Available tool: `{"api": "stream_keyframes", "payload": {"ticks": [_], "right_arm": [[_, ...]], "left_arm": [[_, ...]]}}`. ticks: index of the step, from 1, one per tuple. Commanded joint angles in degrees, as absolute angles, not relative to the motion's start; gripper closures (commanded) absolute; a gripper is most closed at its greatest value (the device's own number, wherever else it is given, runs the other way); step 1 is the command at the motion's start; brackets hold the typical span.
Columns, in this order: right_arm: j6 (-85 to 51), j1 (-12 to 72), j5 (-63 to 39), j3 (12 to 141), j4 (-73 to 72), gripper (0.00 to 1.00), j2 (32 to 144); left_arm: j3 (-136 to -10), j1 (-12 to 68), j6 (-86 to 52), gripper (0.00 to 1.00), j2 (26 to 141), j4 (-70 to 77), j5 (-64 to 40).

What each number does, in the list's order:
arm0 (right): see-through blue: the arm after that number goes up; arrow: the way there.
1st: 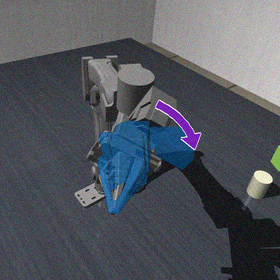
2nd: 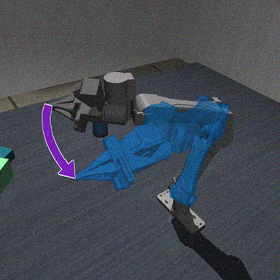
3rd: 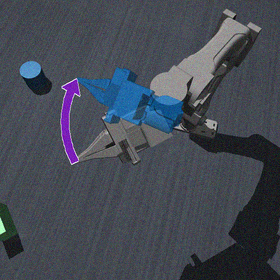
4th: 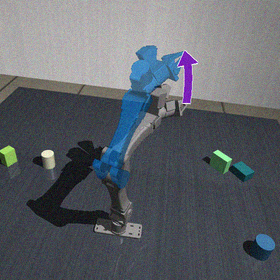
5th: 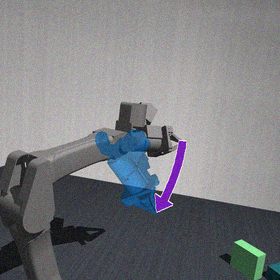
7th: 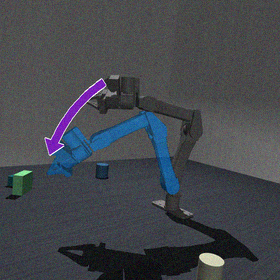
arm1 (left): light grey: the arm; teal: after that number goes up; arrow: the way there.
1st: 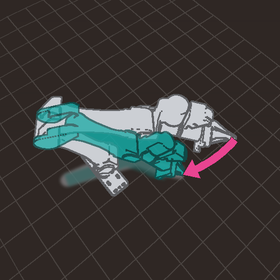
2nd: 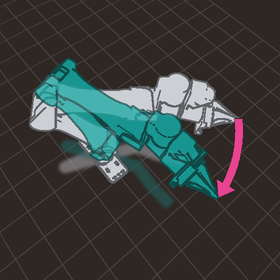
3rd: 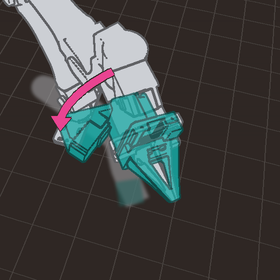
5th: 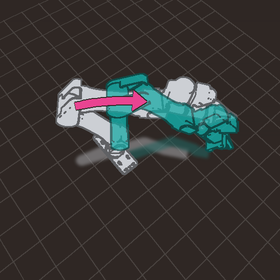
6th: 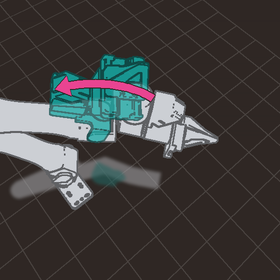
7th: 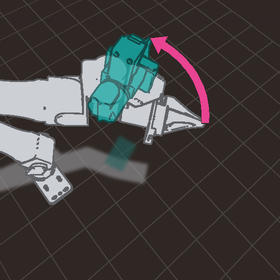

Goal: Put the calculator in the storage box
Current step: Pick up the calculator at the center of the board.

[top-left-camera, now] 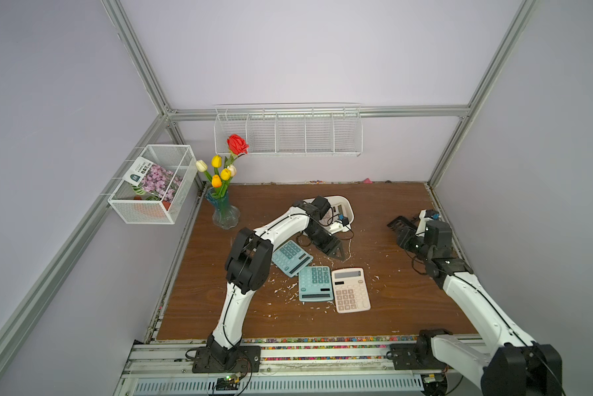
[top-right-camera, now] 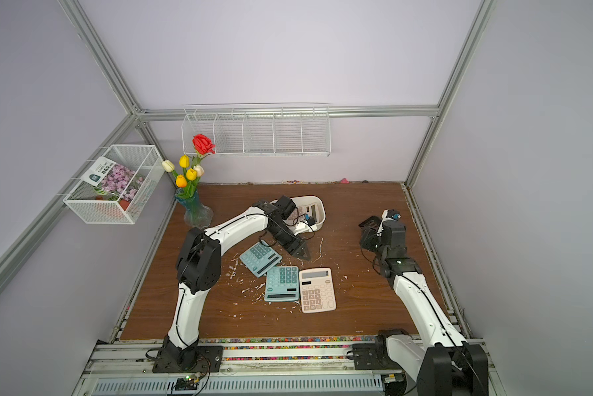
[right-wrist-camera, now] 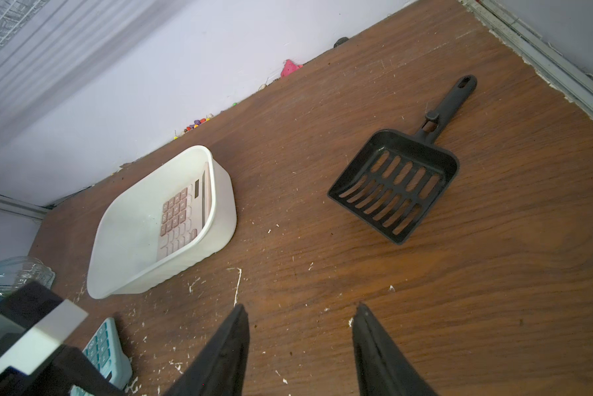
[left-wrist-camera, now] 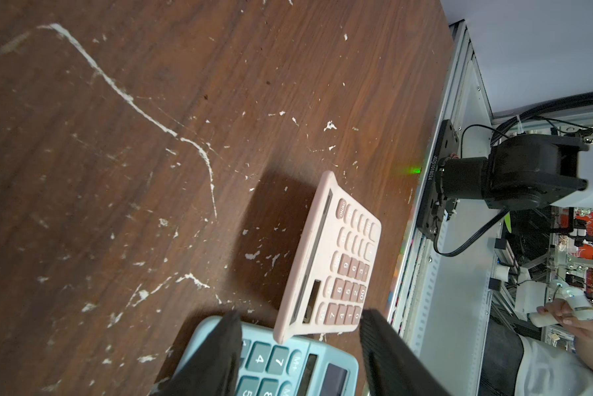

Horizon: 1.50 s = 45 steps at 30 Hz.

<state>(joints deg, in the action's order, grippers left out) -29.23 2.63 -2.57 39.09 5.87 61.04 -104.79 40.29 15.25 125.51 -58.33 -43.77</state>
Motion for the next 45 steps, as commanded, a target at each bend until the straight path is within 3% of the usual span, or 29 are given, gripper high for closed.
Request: {"api": "stream_keyframes", "payload": {"ticks": [1,45], "right_arm": [[-30.2,2.5,-2.6,37.6,3.9,0.48,61.4],[-29.6,2.5,-4.4,38.2,3.1,0.51,64.1]], "left_arm": [[-106.8,40.8,16.6,0.41,127.8,-58.4,-44.6],[-108.5,45.7,15.9,0.48,134.3,-56.0,-42.7]]}}
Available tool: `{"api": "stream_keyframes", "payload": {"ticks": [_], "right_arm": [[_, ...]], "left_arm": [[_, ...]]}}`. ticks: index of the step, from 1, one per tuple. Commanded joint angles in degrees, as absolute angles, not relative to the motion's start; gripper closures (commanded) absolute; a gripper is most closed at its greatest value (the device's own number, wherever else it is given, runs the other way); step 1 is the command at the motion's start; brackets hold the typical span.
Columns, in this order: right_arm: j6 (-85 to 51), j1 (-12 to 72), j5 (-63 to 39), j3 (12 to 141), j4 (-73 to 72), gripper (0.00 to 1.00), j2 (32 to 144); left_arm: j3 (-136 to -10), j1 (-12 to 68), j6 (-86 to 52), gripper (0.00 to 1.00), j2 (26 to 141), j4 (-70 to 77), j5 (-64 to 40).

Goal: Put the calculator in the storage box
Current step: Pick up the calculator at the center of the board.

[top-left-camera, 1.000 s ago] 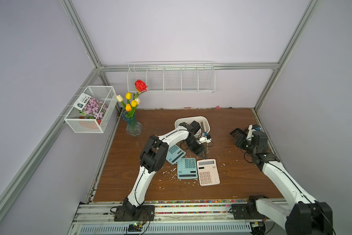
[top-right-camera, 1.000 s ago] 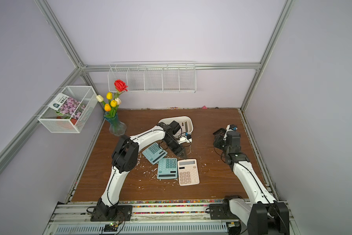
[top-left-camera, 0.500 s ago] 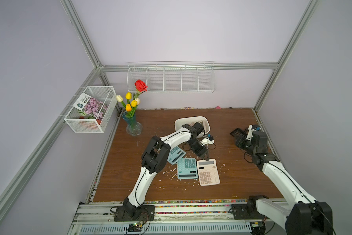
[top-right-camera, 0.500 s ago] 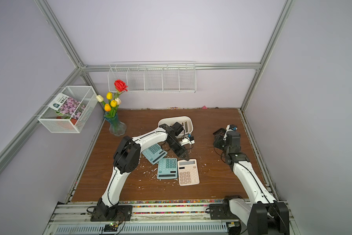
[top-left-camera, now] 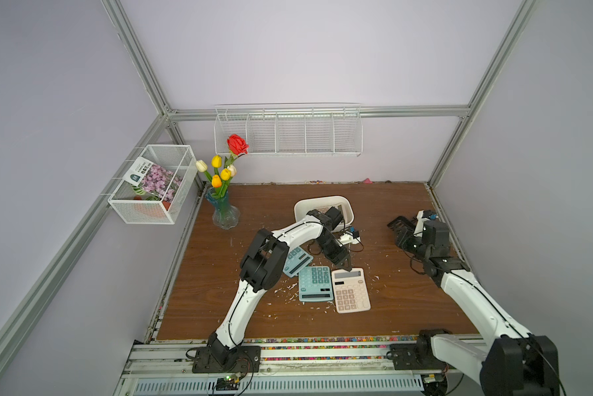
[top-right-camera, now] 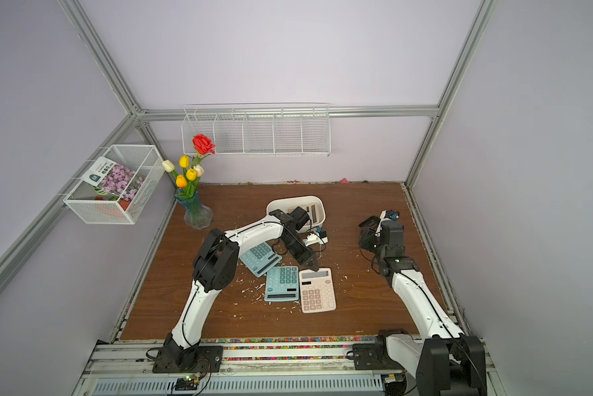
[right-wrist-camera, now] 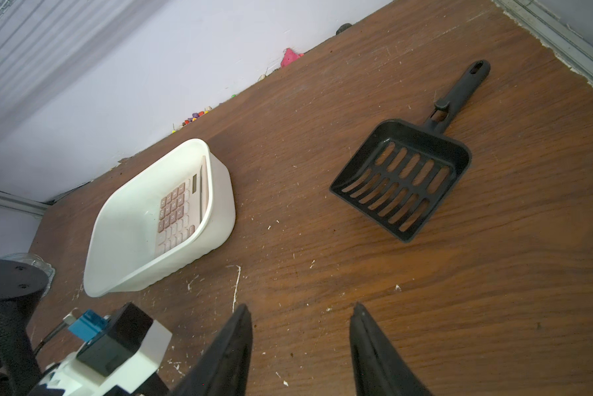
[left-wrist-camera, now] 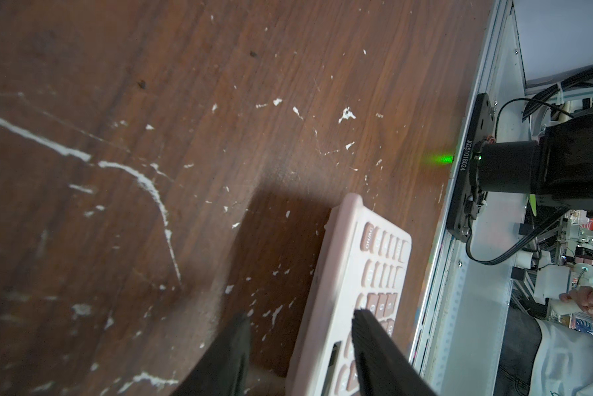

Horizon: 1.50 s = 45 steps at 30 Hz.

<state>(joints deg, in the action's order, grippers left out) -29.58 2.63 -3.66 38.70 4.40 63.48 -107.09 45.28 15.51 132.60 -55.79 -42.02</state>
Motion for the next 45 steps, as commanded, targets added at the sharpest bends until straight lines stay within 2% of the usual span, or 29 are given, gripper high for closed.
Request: {"api": "stream_keyframes", "payload": {"ticks": [1,13,30,45], "right_arm": [[-29.6,2.5,-4.5,38.2,3.1,0.51,64.2],[-29.6,2.5,-4.9,38.9,2.7,0.51,65.2],[-29.9,2.5,-4.9,38.1,2.4,0.53,65.1],[-30.3,2.5,-5.1,37.7,2.0,0.54,64.7]], "left_arm": [[-108.4,45.8,16.0,0.48,134.4,-56.1,-42.7],[-108.5,46.4,16.1,0.51,135.8,-57.4,-43.9],[-108.3,46.6,16.3,0.64,135.2,-57.9,-43.4],[-109.3,46.5,16.5,0.72,133.2,-61.1,-42.2]]}}
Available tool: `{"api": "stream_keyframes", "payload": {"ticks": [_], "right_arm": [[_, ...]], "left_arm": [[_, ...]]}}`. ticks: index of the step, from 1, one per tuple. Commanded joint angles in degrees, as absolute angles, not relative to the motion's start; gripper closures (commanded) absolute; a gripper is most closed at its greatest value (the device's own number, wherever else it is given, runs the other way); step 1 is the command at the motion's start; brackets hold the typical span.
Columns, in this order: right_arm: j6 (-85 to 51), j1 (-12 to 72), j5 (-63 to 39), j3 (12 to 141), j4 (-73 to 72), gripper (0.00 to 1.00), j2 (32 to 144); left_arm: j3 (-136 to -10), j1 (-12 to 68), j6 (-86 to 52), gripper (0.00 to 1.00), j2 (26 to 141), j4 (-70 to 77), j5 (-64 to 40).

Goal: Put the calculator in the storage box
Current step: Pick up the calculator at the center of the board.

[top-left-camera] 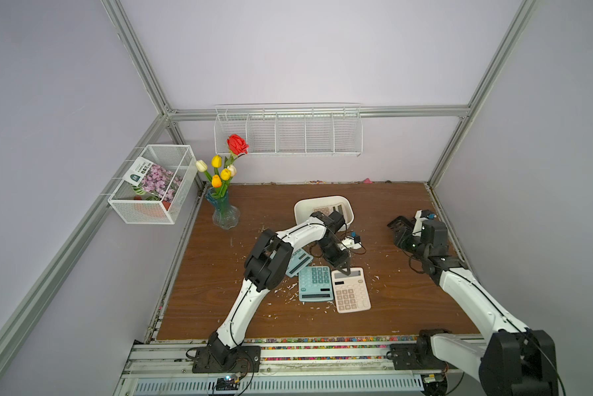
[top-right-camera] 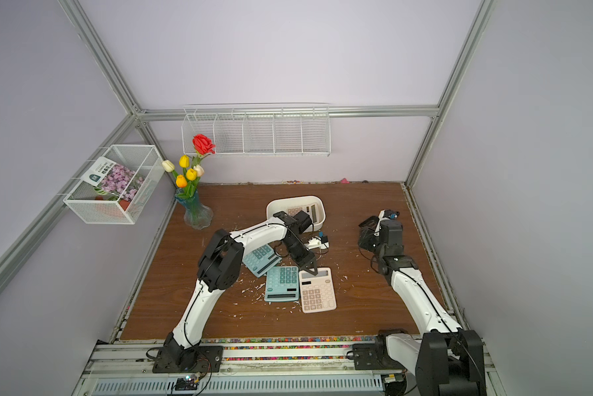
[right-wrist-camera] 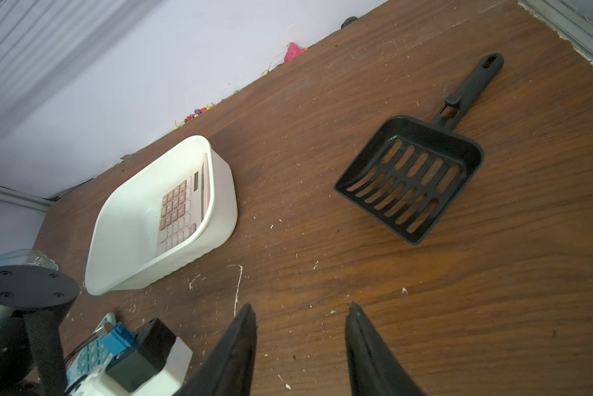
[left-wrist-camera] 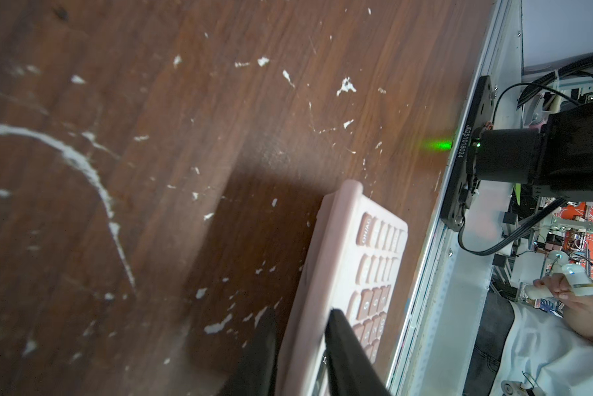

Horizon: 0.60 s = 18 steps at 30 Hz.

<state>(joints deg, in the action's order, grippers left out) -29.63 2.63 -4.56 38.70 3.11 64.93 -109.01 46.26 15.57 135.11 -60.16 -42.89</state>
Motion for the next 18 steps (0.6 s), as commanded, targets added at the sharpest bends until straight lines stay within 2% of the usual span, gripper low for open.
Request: {"api": "stream_keyframes", "payload": {"ticks": [1,18], "right_arm": [[-30.4,2.4,-5.1,37.6,2.0,0.55,64.7],[-30.7,2.4,-5.1,37.2,1.9,0.56,64.3]], "left_arm": [[-109.2,46.6,16.4,0.72,133.1,-61.1,-42.2],[-109.1,46.6,16.2,0.88,131.9,-62.6,-41.8]]}}
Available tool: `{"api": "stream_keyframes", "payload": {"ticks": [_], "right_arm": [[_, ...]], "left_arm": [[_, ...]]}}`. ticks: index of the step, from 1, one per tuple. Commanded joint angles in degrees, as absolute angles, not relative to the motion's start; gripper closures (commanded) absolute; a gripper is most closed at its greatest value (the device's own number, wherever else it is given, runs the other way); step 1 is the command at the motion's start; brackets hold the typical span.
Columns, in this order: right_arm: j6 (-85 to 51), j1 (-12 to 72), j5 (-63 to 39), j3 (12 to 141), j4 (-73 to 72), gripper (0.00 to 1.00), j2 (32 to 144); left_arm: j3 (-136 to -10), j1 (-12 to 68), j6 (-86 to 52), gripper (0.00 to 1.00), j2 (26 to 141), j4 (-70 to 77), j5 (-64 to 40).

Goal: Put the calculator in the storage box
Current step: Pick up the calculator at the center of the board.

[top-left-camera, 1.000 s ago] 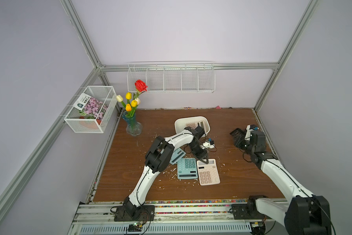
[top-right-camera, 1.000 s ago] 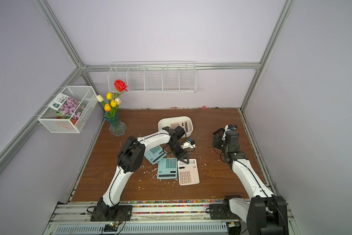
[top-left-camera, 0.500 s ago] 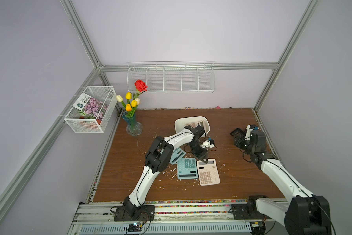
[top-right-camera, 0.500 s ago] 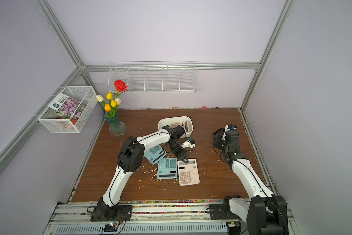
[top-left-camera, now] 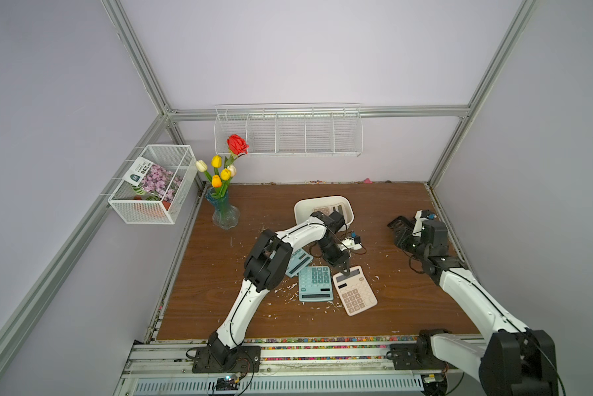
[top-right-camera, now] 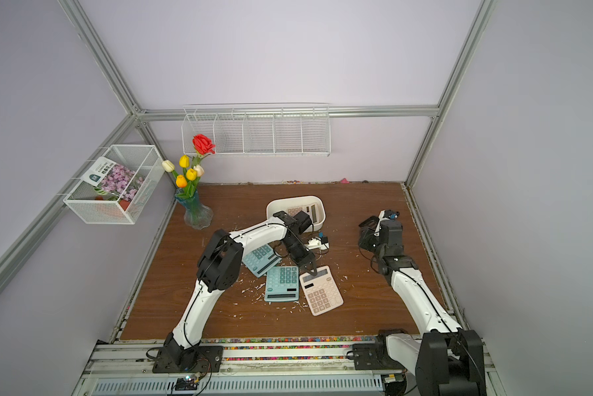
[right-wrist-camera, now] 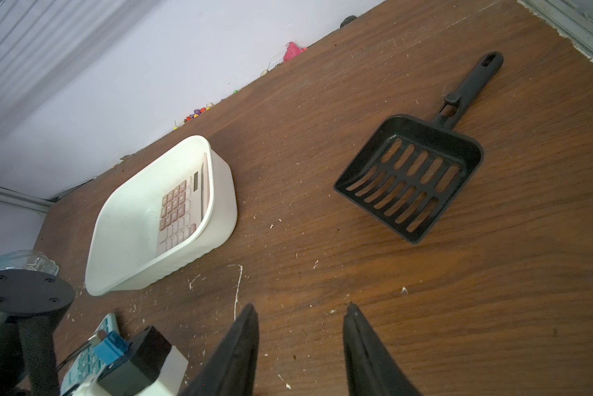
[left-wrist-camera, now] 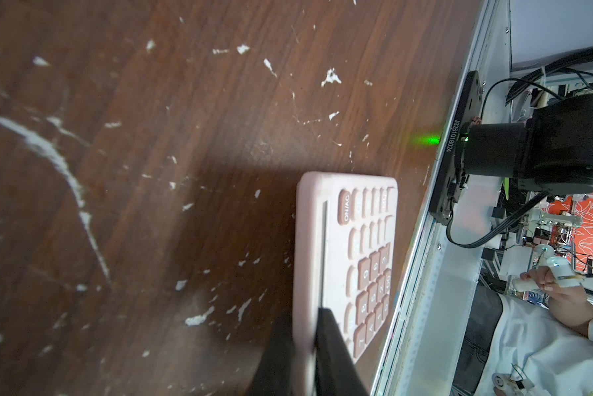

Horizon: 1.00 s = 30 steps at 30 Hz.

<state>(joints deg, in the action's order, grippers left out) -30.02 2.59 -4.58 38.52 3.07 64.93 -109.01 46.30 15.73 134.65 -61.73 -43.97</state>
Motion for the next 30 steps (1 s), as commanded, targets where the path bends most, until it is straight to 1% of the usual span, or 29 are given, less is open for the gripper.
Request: {"api": "stream_keyframes", "payload": {"ticks": [1,6,13,19,22,26,28,30], "right_arm": [[-30.8,2.4,-5.1,37.3,1.8,0.56,64.2],[-31.4,2.4,-4.7,37.5,1.8,0.56,63.9],[-34.0,2.3,-4.4,38.0,0.7,0.56,63.9],[-35.9,2.3,-4.9,39.2,1.0,0.57,65.0],[-38.4,2.2,-4.8,40.5,2.5,0.59,66.0],[-40.1,2.2,-10.3,45.0,7.0,0.59,70.0],[-39.4,2.1,-14.8,45.7,5.7,0.58,71.5],[-41.7,2.2,-16.4,45.1,4.1,0.59,72.2]], "left_arm": [[-108.9,46.6,16.2,0.88,131.3,-62.7,-41.7],[-106.2,46.5,15.1,0.91,126.8,-62.0,-39.6],[-98.7,45.4,10.7,0.96,117.2,-57.5,-36.7],[-92.5,39.8,0.7,0.99,106.7,-48.8,-35.6],[-92.0,36.8,-3.7,1.00,102.2,-45.1,-31.9],[-93.0,33.2,-9.6,1.00,99.7,-40.2,-26.4],[-93.7,30.1,-13.2,1.00,99.7,-37.7,-25.2],[-93.7,27.7,-15.7,1.00,100.2,-34.7,-25.2]]}}
